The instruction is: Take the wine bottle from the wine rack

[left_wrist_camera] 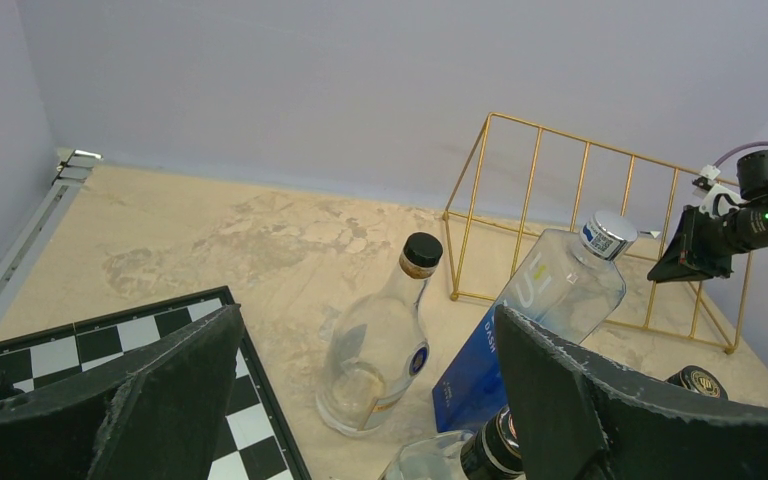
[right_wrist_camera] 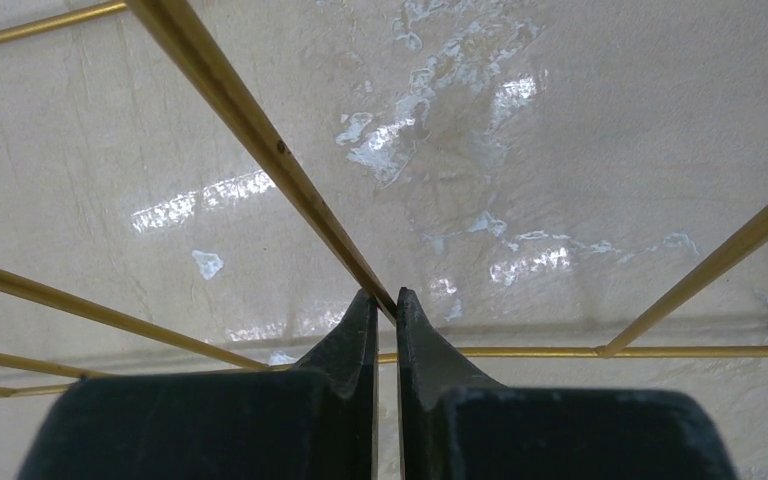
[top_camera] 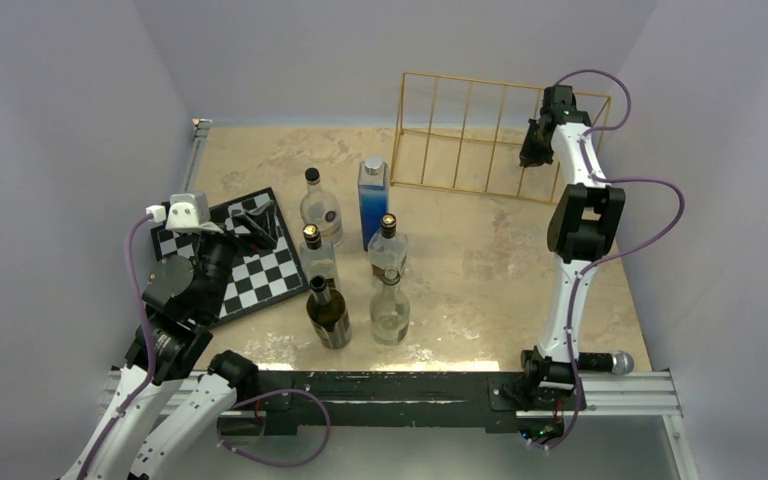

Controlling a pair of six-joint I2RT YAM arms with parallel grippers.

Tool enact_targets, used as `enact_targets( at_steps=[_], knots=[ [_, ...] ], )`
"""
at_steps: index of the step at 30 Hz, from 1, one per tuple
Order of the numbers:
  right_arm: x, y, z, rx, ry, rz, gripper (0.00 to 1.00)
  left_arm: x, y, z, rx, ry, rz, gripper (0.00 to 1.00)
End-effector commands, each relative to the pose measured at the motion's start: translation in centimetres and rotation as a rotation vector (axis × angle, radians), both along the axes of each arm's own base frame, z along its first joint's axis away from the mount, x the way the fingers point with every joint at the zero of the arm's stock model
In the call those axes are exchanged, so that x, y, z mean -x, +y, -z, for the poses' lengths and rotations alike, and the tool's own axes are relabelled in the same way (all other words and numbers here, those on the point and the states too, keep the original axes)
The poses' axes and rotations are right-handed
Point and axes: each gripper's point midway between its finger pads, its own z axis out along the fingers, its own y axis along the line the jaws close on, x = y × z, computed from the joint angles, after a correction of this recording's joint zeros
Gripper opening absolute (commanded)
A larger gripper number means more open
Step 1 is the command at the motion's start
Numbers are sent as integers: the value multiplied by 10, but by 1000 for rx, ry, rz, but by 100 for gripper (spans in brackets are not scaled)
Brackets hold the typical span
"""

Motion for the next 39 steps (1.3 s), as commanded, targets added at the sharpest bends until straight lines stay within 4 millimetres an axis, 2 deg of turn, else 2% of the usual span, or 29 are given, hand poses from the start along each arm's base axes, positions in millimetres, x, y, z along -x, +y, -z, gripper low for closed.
enact_targets(
  at_steps=[1,11,18,21,25,31,34,37,38,39],
  knots=[
    [-1,-8,-32,-17,-68,104,0,0,0,-13,14,-41,-1,99],
    [6,-18,-34,17,-71,170,0,-2,-2,-11,9,-32,2,99],
    [6,-12,-40,-3,-74,125,1,-3,-2,-9,6,-28,1,99],
    [8,-12,-53,-3,-94,142,23,-4,-2,-8,3,-24,0,99],
    [10,-8,-85,-37,-159,154,47,-5,-2,-7,-2,-21,-4,99],
    [21,0,-141,-43,-258,111,59,-7,-1,-6,-11,-17,-14,99],
    [36,13,-167,-30,-298,43,69,-6,-2,-6,-11,-17,-9,99],
    [61,35,-182,22,-325,-63,79,-5,-4,-8,-11,-25,11,99],
    [71,46,-188,28,-347,-97,84,-4,-5,-10,-11,-29,17,99],
    [82,53,-192,34,-365,-126,95,-4,-6,-10,-12,-32,23,99]
  ],
)
